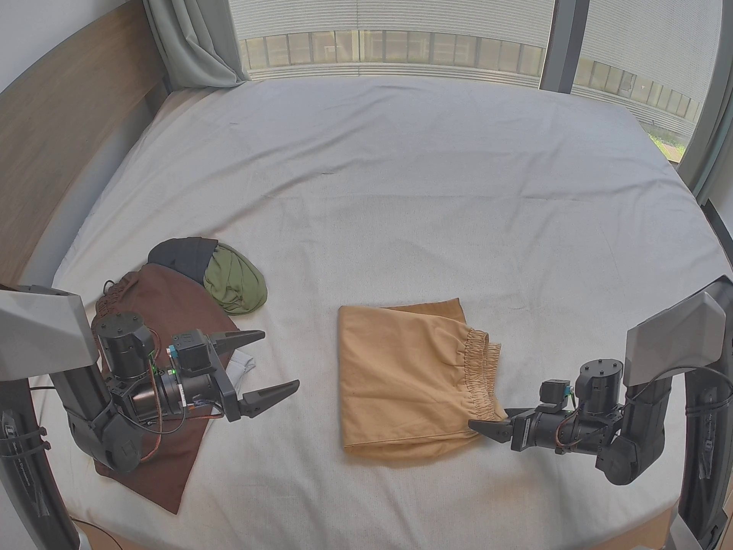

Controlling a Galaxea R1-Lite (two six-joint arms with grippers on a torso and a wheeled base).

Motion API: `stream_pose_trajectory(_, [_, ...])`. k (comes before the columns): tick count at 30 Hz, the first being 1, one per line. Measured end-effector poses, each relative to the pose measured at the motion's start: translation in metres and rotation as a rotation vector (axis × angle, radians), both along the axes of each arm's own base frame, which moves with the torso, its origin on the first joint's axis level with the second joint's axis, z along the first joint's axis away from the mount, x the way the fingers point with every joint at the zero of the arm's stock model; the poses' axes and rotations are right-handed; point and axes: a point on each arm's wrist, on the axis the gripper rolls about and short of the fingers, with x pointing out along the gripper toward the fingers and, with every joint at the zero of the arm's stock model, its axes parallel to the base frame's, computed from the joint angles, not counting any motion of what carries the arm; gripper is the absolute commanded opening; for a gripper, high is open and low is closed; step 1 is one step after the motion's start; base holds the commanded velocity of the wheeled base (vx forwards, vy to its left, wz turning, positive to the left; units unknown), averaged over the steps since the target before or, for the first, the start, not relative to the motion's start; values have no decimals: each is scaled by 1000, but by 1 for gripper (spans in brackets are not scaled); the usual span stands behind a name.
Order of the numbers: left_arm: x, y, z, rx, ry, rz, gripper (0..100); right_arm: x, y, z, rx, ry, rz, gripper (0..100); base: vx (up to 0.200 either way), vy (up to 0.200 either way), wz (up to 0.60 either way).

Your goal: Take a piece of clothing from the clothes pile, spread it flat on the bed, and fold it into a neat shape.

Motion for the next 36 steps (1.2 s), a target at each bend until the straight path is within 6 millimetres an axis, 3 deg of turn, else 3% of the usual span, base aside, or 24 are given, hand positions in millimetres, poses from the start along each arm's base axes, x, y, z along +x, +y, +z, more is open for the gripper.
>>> stream_pose_trajectory(21, [-1,0,-1,1,5,0,100,12,27,-10,119,79,-20,100,0,0,0])
stream_pose_trajectory(32, [-2,0,-1,1,8,0,100,15,31,-10,128,72,-15,100,0,0,0])
stream_pose_trajectory(33, [-2,0,-1,1,8,-1,100,15,31,-10,128,72,-14,0,0,0,0])
stream_pose_trajectory(36, [-2,0,-1,1,8,-1,100,15,31,-10,128,72,-14,0,0,0,0])
